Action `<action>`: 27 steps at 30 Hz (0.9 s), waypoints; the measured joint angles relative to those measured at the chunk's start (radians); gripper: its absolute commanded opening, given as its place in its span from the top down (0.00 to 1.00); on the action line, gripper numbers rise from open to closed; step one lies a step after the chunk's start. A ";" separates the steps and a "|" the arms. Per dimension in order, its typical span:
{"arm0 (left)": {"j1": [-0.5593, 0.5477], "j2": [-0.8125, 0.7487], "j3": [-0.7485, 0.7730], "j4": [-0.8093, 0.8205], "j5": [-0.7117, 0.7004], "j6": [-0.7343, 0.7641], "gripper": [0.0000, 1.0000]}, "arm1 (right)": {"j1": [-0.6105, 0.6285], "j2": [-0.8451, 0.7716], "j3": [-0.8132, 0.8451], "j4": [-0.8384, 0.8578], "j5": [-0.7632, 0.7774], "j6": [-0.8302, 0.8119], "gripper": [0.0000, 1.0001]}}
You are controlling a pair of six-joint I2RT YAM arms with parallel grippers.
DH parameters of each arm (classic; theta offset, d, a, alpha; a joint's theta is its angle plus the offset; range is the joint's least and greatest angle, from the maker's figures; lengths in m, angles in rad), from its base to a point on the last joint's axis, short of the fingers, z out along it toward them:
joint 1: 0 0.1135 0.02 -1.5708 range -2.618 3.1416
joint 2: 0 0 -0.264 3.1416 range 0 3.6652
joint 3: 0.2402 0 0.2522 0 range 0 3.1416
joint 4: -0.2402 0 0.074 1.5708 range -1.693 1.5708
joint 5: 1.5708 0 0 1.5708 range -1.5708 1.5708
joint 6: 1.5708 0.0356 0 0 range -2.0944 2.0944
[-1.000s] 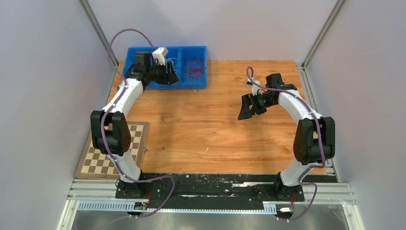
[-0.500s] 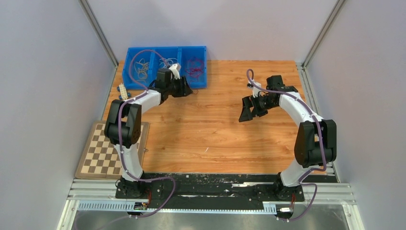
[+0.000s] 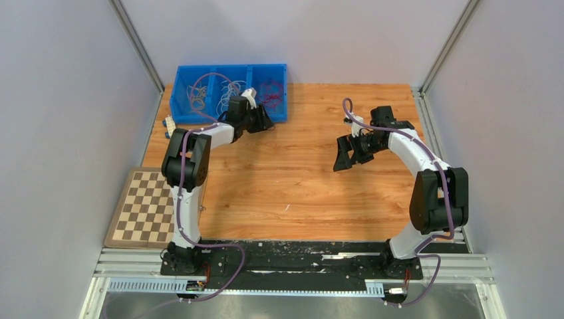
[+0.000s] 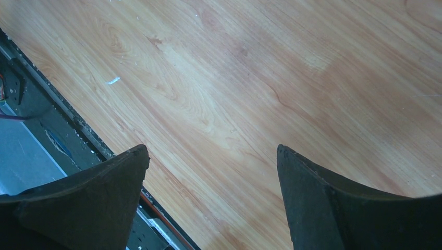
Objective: Untangle the cables
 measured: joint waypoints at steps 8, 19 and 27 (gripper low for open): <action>-0.026 0.034 0.061 -0.005 -0.063 -0.075 0.47 | 0.000 0.000 0.000 -0.013 0.011 -0.001 0.09; -0.025 0.033 0.019 -0.018 -0.133 -0.160 0.40 | 0.000 0.002 0.000 -0.022 0.016 -0.004 0.09; -0.025 0.033 0.018 -0.020 -0.164 -0.203 0.35 | 0.000 0.018 0.000 -0.029 0.016 -0.004 0.10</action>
